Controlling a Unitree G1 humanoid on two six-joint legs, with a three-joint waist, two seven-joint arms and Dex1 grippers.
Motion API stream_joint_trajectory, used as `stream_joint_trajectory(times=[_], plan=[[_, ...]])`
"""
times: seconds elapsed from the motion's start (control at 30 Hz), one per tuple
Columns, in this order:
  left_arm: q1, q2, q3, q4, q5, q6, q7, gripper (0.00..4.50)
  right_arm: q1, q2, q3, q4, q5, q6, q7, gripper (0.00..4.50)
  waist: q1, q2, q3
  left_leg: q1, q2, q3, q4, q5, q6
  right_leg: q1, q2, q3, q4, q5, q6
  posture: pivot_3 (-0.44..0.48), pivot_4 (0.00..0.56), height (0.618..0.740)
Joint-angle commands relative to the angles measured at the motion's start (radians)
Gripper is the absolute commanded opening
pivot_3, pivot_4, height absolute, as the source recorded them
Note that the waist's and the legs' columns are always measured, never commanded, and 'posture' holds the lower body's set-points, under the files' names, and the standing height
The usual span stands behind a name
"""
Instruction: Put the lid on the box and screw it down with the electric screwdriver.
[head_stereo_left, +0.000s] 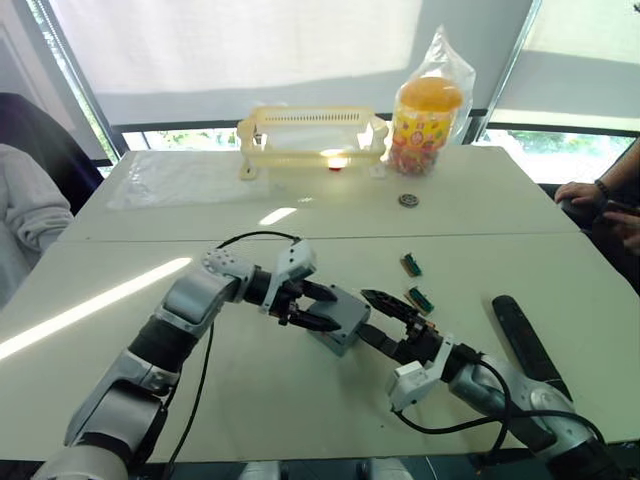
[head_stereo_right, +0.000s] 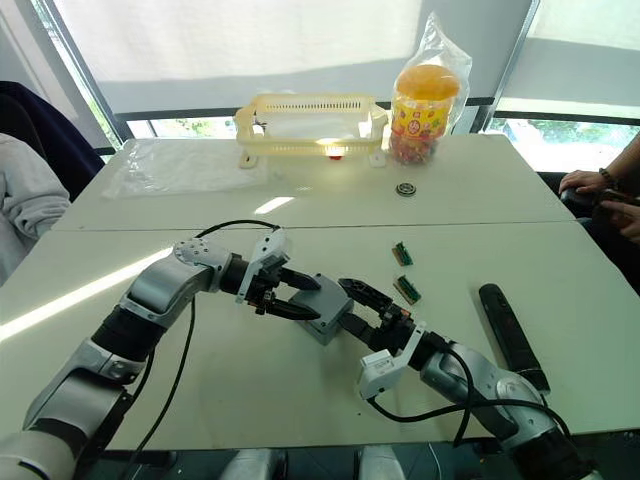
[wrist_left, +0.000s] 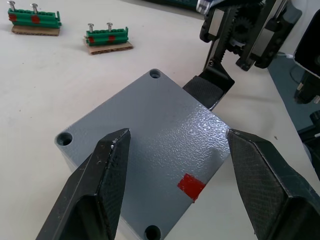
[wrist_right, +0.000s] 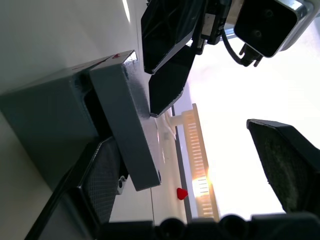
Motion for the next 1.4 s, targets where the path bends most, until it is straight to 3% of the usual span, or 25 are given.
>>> stream_joint_trajectory(times=[0.03,0.73,0.93,1.07,1.2,1.3,1.4], plan=[[0.035,0.011,-0.056,0.009,0.054,-0.008,-0.005,3.11,0.027,-0.021,-0.012,-0.02,0.001,-0.011,0.005,4.17,0.0,0.0,-0.001,0.0,0.0,0.0,0.0,0.0,0.0,0.0,0.0,0.0,0.0,0.0,0.0,0.0,0.15,0.74],[0.06,-0.029,-0.069,0.044,0.122,-0.096,0.022,3.11,0.161,-0.076,-0.121,-0.089,0.028,-0.015,-0.027,4.17,0.01,0.0,-0.008,0.0,-0.001,0.0,0.0,0.0,0.0,0.001,-0.001,0.0,-0.001,-0.001,-0.001,0.0,0.15,0.74],[0.052,-0.024,-0.012,0.007,0.071,-0.05,0.017,3.11,0.19,-0.073,-0.158,-0.096,0.059,-0.003,-0.028,4.17,0.006,0.0,-0.008,0.0,-0.001,0.0,0.0,0.0,0.0,0.001,-0.001,0.0,-0.001,-0.001,-0.001,0.0,0.15,0.74],[0.007,0.034,0.125,-0.118,-0.073,0.099,-0.008,3.11,0.221,-0.035,-0.196,-0.146,0.222,0.06,0.045,4.17,-0.003,0.0,-0.007,-0.002,0.0,-0.001,0.0,0.0,0.0,-0.002,-0.001,0.0,0.0,-0.001,-0.001,0.0,0.15,0.74],[-0.056,0.085,0.26,-0.147,-0.166,0.222,0.045,3.11,0.27,0.002,-0.207,-0.221,0.441,0.15,0.175,4.17,-0.003,-0.001,-0.006,-0.002,0.001,-0.002,-0.001,0.0,0.0,-0.003,0.0,-0.001,0.001,-0.001,-0.001,0.0,0.15,0.74],[-0.065,0.12,0.31,-0.132,-0.172,0.25,0.092,3.11,0.29,0.022,-0.209,-0.27,0.577,0.226,0.265,4.17,-0.002,-0.001,-0.006,-0.002,0.001,-0.002,-0.001,0.0,0.0,-0.002,0.0,-0.001,0.0,-0.001,-0.001,0.0,0.15,0.74],[-0.01,0.123,0.279,-0.056,-0.073,0.175,0.18,3.11,0.299,0.046,-0.176,-0.331,0.752,0.369,0.381,4.17,-0.002,0.0,-0.006,-0.002,0.001,-0.002,-0.001,0.0,0.0,-0.002,0.0,-0.001,0.0,-0.001,-0.001,0.0,0.15,0.74]])
